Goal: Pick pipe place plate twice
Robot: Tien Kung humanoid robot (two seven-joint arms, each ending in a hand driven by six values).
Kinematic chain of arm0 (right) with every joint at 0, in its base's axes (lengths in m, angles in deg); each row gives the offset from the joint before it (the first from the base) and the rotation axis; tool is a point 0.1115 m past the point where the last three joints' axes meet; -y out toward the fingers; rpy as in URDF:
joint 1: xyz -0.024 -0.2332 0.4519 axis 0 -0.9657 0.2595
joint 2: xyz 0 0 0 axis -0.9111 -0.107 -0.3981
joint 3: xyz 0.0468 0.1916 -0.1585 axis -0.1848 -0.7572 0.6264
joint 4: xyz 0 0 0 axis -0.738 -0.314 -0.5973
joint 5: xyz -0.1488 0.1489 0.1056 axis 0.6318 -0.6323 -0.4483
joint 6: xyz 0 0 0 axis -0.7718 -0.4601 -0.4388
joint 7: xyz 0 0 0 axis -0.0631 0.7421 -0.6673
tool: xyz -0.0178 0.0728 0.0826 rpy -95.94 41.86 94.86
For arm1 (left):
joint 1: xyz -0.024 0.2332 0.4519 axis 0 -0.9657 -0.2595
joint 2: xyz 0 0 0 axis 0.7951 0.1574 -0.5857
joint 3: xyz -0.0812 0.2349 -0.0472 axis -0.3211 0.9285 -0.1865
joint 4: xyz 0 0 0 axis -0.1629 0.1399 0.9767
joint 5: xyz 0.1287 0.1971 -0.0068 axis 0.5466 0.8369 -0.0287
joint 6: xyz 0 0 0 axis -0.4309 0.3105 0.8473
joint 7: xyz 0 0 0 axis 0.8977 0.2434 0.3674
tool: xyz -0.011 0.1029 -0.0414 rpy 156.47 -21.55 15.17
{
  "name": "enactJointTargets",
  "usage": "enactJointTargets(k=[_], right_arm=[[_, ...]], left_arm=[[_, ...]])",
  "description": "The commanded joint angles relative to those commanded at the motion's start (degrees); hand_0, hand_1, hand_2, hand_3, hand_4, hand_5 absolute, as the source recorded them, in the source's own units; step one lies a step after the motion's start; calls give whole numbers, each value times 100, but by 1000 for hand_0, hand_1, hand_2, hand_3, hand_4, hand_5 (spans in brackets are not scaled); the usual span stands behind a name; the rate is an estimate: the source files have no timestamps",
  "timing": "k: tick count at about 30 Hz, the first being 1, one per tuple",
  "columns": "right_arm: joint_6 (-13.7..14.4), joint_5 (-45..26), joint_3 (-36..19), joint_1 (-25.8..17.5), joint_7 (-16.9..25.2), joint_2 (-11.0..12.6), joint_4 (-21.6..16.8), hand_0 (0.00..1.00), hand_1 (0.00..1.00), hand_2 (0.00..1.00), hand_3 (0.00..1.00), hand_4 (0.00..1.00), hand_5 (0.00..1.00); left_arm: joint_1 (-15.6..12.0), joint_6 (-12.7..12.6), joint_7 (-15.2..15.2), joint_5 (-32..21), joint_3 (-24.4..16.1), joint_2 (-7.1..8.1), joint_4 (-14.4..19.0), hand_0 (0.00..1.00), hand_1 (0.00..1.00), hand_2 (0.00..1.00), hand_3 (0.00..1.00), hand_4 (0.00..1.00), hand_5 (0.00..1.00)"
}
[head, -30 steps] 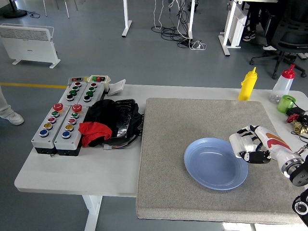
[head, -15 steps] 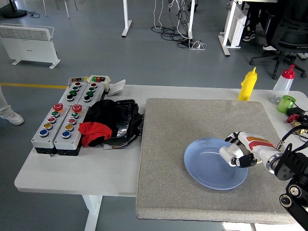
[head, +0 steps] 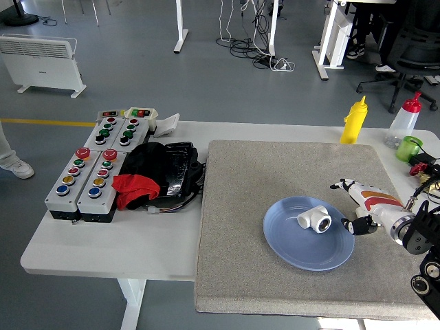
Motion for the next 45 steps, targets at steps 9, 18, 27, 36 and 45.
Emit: enactJointTargets(k=[9,18,27,36,45], right_arm=[[-340,-148,-262,185,-74,188,511,973,922,998,918,714,208],[-703,-371,-67,482,-93,-18,1454,982,924,998,958,726,204],[-639,-474,125,715,73,-239,2089,987,920,998,998,738,197],[-566,-556,445,1006,210,-381,2771,981,910,998,998,740,199],[-344,-639,672,1175,298,-399,3004,861,816,902,863,745,217]], left_arm=[[-8,-11,17,18,-13,-3,7,622,620,611,684,471,998],[-64,-42,74,99,-56,-17,24,622,621,611,683,471,998],[-104,-63,143,180,-88,-20,34,623,621,610,683,471,998],[-123,-59,182,208,-86,-18,36,623,622,610,683,471,998],[-59,-50,123,74,-18,-9,26,624,623,611,683,469,998]])
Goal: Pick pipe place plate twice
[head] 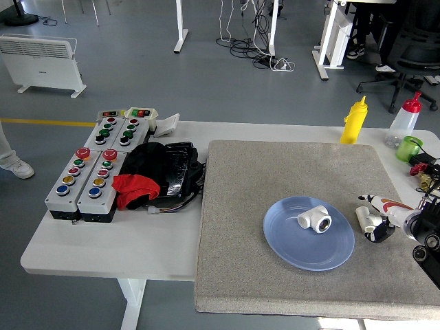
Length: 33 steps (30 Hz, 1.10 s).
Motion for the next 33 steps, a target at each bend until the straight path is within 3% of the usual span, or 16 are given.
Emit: enactJointTargets(k=[4,5,10,11,16,17,22,23,33], right_arm=[[1,-22,62,36,26,-16,75,861,816,902,863,745,217],[-8,-31,80,39,30,-21,102,789,763,830,813,741,214],[-32,-2,121,33,107,-10,129,789,763,830,813,741,214],[-30,9,127,32,128,-5,128,664,691,734,777,737,206],[34,27,134,29,212,15,135,664,691,734,777,737,206],[47,18,134,29,218,16,139,527,622,688,758,738,213],[81,47,128,15,274,21,160,527,622,688,758,738,213],[90,50,128,10,284,22,162,400,549,665,746,733,206],[176,72,-1,-19,367,67,104,377,530,657,743,715,186]], left_arm=[[19,-3,-5,-16,10,0,-2,624,623,611,683,469,998],[22,-3,-10,-27,15,0,-2,623,622,612,685,469,998],[32,-2,-11,-27,15,-1,-3,623,622,612,685,469,998],[34,-1,-13,-30,17,0,-4,625,622,611,684,468,998],[45,-1,-9,-24,15,2,-4,625,622,611,684,468,998],[46,-1,-9,-24,16,3,-4,623,622,612,684,469,998],[48,-4,1,-14,11,1,-2,623,622,612,684,469,998],[48,-5,2,-14,12,2,-3,623,622,611,683,470,998],[61,-7,21,-2,23,3,-6,622,622,611,683,469,998]])
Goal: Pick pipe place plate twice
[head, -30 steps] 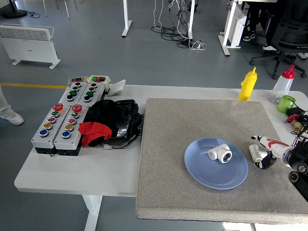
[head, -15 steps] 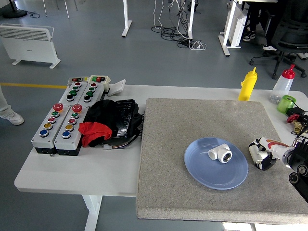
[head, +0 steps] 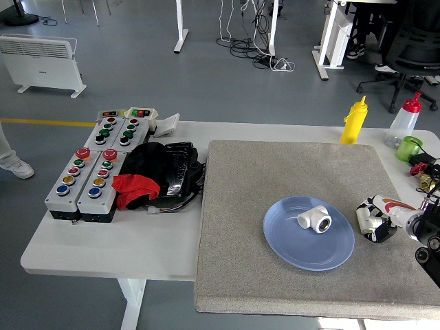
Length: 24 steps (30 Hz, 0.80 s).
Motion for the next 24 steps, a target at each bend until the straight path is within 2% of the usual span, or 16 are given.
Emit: enactJointTargets(k=[6,12,16,24], right_arm=[[33,40,-157,-26,26,77,-199,369,526,649,735,703,176],[72,29,-297,-82,0,122,-560,366,522,646,733,696,172],[56,-54,-345,-149,-46,175,-1001,368,521,649,731,690,168],[-105,-464,-16,-312,-208,368,-2254,377,525,653,730,686,167]], left_arm=[[-10,-7,9,10,-9,-3,3,622,622,611,683,469,998],[-39,-19,32,60,-40,-6,9,622,622,611,683,470,998],[-61,-23,41,90,-57,-4,11,622,622,611,682,465,998],[-106,-25,65,162,-98,-2,13,622,621,611,682,463,998]])
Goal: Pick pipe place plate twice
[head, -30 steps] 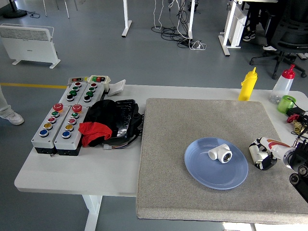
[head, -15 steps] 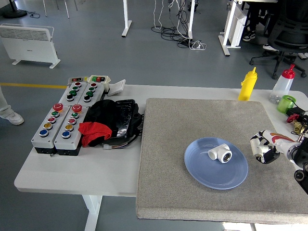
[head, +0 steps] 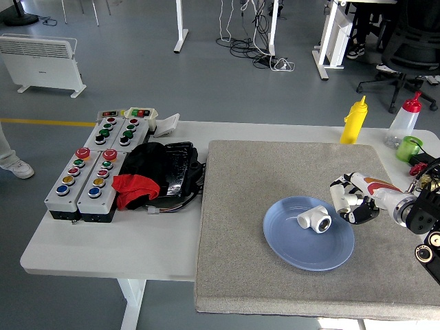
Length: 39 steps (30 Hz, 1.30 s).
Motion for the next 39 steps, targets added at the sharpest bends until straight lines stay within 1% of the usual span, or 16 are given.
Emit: enactJointTargets(k=[2,3,6,8,9,14,15,20,21,24,26,27,32,33,34,39], right_arm=[[-57,-117,131,-33,-42,49,-323,377,525,653,730,686,167],[-67,-138,157,-39,-49,58,-407,410,548,668,732,682,167],[-152,-251,407,-72,-111,138,-811,410,548,668,732,682,167],[-170,-261,506,-90,-132,167,-972,410,548,668,732,682,167],[-189,-257,575,-100,-150,190,-1072,485,598,684,736,682,170],[-367,-219,716,-103,-268,251,-1220,485,598,684,736,682,170],[-419,-220,742,-106,-291,265,-1244,733,737,802,773,684,177],[-714,-137,792,-103,-453,278,-1282,733,737,802,773,684,177],[-779,-123,790,-103,-470,275,-1277,911,880,998,865,721,200],[-870,-12,786,-105,-456,266,-1244,911,880,998,865,721,200],[-874,33,773,-108,-457,262,-1240,911,880,998,865,721,200],[-873,41,762,-113,-456,263,-1242,950,913,998,909,735,189],[-862,39,672,-133,-436,282,-1288,950,913,998,909,735,189],[-851,34,638,-140,-427,289,-1306,958,919,998,932,743,195],[-847,32,626,-142,-424,291,-1313,958,919,998,932,743,195],[-630,79,507,-146,-343,262,-1307,963,922,998,938,732,190]], left_arm=[[-11,-1,3,11,-9,0,0,622,621,611,682,463,998],[-13,-2,3,12,-10,0,0,622,621,611,682,462,998],[-26,3,10,38,-23,1,0,622,621,611,682,462,998],[-29,4,12,48,-28,1,-1,622,621,611,682,462,998],[-29,10,5,35,-19,3,-4,622,620,611,681,462,998],[-16,25,-12,-5,9,7,-11,622,620,611,681,462,998],[-9,28,-21,-24,17,7,-13,622,621,611,682,461,998],[23,36,-55,-100,53,7,-20,622,621,611,682,461,998],[27,38,-59,-107,57,7,-21,622,621,610,681,462,998],[44,41,-74,-136,70,8,-25,622,621,610,681,462,998],[52,41,-79,-143,73,6,-26,622,621,610,681,462,998],[55,43,-81,-146,75,7,-26,621,621,610,680,461,998],[70,43,-80,-144,74,7,-27,621,621,610,680,461,998],[72,43,-81,-145,74,7,-27,621,621,610,680,461,998],[73,43,-81,-146,74,7,-27,621,621,610,680,461,998],[80,43,-78,-139,74,6,-27,621,620,609,680,461,998]])
